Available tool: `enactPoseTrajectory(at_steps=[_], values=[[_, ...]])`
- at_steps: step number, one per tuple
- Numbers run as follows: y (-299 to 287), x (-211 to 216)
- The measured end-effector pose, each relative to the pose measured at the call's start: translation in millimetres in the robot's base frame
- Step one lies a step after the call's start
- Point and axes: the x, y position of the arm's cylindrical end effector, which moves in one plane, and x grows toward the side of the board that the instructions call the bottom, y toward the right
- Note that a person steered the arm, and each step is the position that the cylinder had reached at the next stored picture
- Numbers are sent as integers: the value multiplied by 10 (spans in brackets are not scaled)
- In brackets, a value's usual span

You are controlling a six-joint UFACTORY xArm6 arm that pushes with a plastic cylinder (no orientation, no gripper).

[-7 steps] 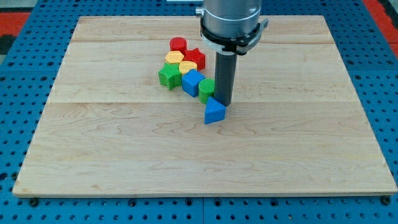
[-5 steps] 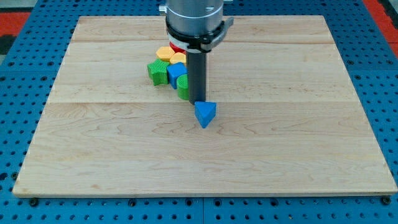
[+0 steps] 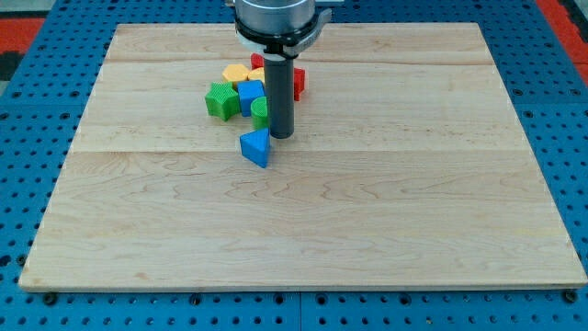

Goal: Move the blue triangle to the bottom left of the green circle

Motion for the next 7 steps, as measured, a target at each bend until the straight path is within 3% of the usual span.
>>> enactPoseTrajectory(at_steps=[1,2,3,4,5,7], values=[[609,108],[1094,520],[81,771],[-310,455],[-476,46],[-659,334]])
